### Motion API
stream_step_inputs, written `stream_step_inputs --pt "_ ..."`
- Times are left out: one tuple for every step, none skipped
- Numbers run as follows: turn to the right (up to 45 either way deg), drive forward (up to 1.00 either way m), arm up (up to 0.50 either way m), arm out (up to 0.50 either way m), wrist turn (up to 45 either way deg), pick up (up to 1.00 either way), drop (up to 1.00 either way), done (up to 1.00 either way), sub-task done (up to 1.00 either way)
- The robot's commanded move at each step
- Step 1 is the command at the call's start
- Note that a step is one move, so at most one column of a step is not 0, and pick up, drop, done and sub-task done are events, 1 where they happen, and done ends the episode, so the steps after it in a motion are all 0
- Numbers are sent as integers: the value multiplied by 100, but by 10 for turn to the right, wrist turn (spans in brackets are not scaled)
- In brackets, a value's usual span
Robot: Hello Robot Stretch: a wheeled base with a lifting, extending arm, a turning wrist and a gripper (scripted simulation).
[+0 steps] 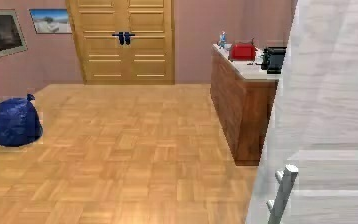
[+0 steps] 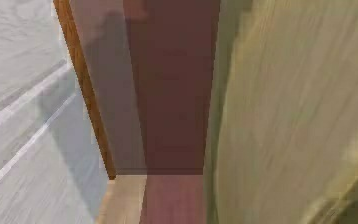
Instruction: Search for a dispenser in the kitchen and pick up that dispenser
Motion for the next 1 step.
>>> stream_step_inputs --pt "-450 0 0 0 0 0 0 0 0"
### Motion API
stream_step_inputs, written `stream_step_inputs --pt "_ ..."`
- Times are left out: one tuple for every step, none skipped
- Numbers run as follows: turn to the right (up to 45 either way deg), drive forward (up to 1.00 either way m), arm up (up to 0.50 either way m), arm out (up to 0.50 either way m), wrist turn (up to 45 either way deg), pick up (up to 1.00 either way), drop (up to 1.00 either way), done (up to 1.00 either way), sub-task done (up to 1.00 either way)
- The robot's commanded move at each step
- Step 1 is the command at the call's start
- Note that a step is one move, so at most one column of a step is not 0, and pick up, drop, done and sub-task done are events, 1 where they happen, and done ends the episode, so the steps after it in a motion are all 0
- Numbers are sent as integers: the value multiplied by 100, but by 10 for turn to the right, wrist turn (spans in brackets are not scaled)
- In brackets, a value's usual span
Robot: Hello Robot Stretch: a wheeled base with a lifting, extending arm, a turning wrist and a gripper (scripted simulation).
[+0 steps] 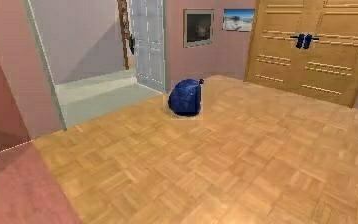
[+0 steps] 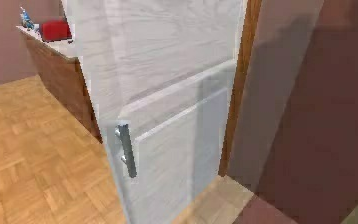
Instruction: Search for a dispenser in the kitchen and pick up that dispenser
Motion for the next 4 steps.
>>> stream_step_inputs --pt "-450 0 0 0 0 0 0 0 0" --pt "0 40 0 0 0 0 0 0 0" --pt "450 0 0 0 0 0 0 0 0" --pt "450 0 0 0 0 0 0 0 0"
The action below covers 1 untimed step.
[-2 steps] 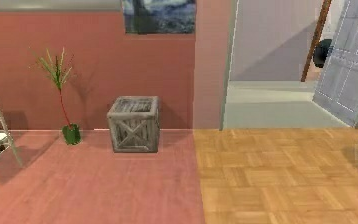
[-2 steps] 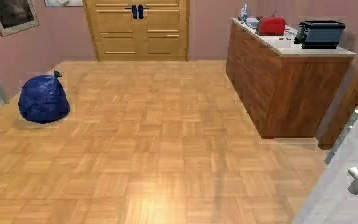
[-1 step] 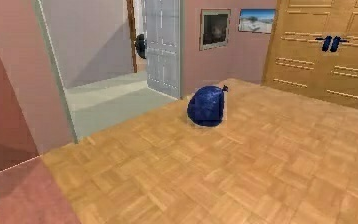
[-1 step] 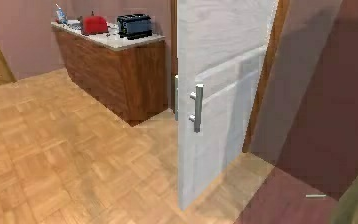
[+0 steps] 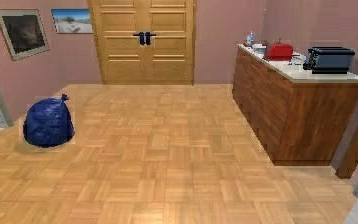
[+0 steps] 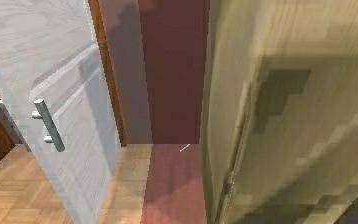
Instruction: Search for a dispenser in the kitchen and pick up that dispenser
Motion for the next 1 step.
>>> stream_step_inputs --pt "180 0 0 0 0 0 0 0 0"
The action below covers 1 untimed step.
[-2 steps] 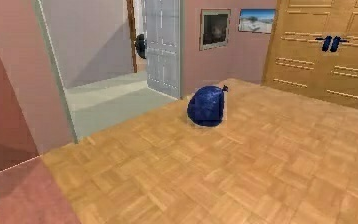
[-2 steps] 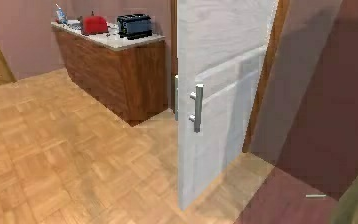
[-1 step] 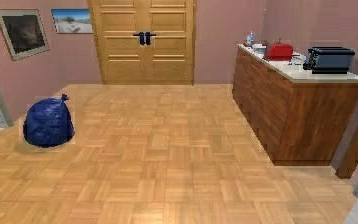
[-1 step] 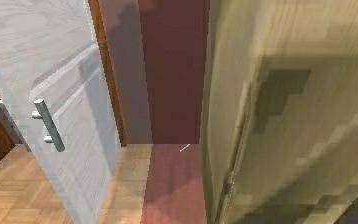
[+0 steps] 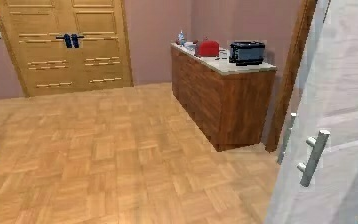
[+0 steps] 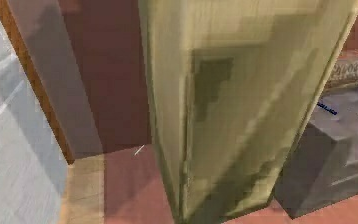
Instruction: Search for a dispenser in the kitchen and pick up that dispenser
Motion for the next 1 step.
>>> stream_step_inputs --pt "0 30 0 0 0 0 0 0 0"
